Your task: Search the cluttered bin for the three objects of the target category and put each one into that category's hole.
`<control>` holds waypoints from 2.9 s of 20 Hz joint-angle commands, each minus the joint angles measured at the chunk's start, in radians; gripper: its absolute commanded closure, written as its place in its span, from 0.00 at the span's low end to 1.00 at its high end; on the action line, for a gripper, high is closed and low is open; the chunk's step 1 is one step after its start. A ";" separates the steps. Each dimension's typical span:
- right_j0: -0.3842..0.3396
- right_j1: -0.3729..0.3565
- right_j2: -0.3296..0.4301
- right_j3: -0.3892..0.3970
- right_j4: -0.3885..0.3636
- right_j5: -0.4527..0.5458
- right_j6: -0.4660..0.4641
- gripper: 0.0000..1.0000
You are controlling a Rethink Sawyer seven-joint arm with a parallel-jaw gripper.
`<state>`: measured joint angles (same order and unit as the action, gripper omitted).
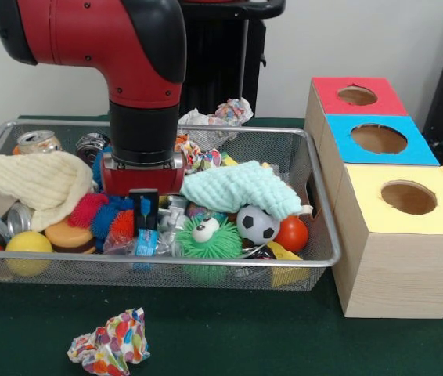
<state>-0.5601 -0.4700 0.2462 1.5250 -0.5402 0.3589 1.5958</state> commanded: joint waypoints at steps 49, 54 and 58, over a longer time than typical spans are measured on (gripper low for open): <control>-0.052 -0.098 0.141 -0.021 0.031 0.254 -0.201 0.00; -0.070 -0.064 0.205 -0.061 -0.018 0.292 -0.332 0.00; -0.087 -0.044 0.254 -0.080 -0.064 0.312 -0.408 0.00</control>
<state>-0.6206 -0.5829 0.3622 1.4953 -0.5163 0.5272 1.5917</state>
